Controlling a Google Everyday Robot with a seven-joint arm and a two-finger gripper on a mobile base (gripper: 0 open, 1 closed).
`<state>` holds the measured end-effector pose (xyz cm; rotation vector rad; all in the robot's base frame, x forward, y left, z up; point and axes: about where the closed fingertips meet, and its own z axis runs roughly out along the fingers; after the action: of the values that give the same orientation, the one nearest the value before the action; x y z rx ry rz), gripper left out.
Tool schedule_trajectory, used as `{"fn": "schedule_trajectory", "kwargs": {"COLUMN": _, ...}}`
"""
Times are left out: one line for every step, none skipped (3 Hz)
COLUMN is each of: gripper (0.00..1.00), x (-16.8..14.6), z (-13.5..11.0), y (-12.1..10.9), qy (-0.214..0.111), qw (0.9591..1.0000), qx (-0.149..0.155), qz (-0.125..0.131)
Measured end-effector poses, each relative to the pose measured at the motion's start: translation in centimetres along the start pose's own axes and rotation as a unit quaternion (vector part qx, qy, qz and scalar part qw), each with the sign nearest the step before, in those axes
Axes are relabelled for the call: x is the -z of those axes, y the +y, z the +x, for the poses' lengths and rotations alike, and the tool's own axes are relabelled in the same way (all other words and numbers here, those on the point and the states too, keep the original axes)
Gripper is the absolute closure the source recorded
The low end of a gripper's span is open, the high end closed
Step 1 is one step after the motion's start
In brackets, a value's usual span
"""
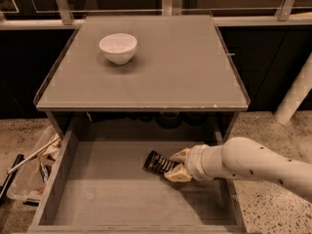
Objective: Place rxbar chocolate into top drawer
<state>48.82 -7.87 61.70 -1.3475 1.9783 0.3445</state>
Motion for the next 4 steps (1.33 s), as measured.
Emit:
{"fn": "schedule_trajectory", "kwargs": {"gripper": 0.81, "x": 0.05, "z": 0.04, "y": 0.15, "qy": -0.002, "qw": 1.0, "qx": 0.002, "qz": -0.001}}
{"fn": "schedule_trajectory", "kwargs": {"gripper": 0.59, "x": 0.05, "z": 0.04, "y": 0.15, "qy": -0.002, "qw": 1.0, "qx": 0.002, "qz": -0.001}}
{"fn": "schedule_trajectory", "kwargs": {"gripper": 0.35, "x": 0.05, "z": 0.04, "y": 0.15, "qy": -0.002, "qw": 1.0, "qx": 0.002, "qz": -0.001}}
{"fn": "schedule_trajectory", "kwargs": {"gripper": 0.12, "x": 0.05, "z": 0.03, "y": 0.15, "qy": -0.002, "qw": 1.0, "qx": 0.002, "qz": -0.001}}
